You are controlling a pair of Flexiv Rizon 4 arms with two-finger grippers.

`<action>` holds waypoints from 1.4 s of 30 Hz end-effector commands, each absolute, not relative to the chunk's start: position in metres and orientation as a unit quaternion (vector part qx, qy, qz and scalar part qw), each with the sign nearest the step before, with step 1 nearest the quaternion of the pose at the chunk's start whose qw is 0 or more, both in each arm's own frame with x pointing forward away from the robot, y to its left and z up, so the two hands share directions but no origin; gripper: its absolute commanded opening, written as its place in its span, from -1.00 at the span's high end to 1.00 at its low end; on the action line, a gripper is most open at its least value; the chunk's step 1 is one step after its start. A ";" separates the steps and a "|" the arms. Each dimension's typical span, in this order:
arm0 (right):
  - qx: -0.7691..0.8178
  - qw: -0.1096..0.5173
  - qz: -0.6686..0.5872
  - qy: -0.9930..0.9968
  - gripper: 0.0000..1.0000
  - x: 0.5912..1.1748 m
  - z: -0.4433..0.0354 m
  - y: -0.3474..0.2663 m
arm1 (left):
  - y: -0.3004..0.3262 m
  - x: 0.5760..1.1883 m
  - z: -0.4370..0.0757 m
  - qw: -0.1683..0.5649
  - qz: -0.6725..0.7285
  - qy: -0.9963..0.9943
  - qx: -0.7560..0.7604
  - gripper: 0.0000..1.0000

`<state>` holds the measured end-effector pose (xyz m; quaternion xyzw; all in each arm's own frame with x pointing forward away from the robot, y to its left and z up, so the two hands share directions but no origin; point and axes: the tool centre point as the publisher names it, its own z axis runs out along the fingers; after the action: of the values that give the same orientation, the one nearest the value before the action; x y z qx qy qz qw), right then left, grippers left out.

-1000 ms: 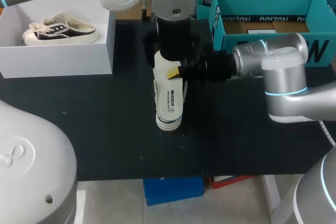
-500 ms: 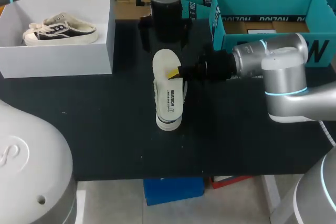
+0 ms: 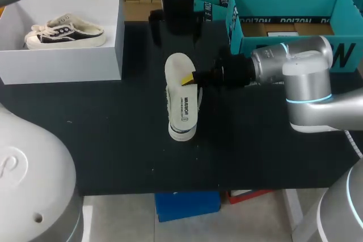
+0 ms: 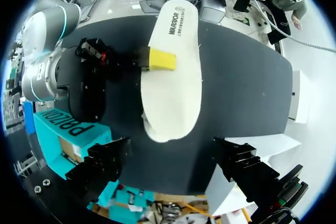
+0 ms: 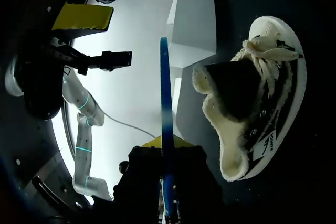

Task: Take the shoe out of the shoebox, open the shoe tongue, remove and reinsert the insole, then place the shoe into the shoebox

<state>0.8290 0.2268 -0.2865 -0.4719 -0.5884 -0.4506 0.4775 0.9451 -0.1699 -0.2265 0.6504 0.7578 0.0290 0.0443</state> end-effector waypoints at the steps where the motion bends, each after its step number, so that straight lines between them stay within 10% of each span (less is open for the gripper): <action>1: -0.473 0.477 -0.451 -0.588 1.00 0.829 -0.287 0.228 | -0.168 0.950 -0.229 0.046 0.025 0.758 0.650 -1.00; 42: -0.473 0.477 -0.451 -0.588 1.00 0.829 -0.287 0.228 | -0.177 0.775 -0.218 0.071 0.001 0.739 0.670 -1.00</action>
<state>0.8290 0.2268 -0.2865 -0.4719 -0.5884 -0.4506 0.4774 0.7820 -0.1807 -0.2162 0.6707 0.7395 -0.0031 0.0575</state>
